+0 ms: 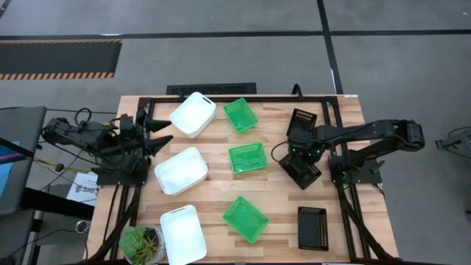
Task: Stack baskets by color
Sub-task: Stack the middle black bin on the bottom black bin
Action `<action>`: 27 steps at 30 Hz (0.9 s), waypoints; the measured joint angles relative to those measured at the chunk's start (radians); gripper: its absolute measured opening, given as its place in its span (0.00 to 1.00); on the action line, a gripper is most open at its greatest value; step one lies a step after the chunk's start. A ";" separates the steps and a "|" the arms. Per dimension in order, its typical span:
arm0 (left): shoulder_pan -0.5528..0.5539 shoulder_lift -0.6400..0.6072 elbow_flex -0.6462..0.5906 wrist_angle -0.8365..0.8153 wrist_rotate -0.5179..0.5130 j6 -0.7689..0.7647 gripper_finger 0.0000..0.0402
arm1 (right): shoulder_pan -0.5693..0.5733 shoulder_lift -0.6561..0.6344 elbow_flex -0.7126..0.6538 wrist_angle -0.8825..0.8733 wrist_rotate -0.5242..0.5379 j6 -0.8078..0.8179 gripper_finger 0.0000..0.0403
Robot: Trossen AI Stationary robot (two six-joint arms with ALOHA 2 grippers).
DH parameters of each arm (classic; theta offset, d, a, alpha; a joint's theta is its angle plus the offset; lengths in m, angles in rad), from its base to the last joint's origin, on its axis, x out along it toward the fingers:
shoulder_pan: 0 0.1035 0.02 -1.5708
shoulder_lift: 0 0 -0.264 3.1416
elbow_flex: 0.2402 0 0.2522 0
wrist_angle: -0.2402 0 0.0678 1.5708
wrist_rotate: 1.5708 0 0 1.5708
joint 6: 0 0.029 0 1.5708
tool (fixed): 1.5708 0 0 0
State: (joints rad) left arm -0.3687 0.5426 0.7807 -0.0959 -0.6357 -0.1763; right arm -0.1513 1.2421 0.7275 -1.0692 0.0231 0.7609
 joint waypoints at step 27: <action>0.000 0.000 -0.001 -0.005 0.076 -0.055 0.63 | 1.166 -0.158 0.237 -0.080 0.307 1.574 0.01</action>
State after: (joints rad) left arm -0.3687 0.5423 0.7799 -0.1005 -0.5595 -0.2310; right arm 1.0145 1.0837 0.9646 -1.1490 0.3303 2.3349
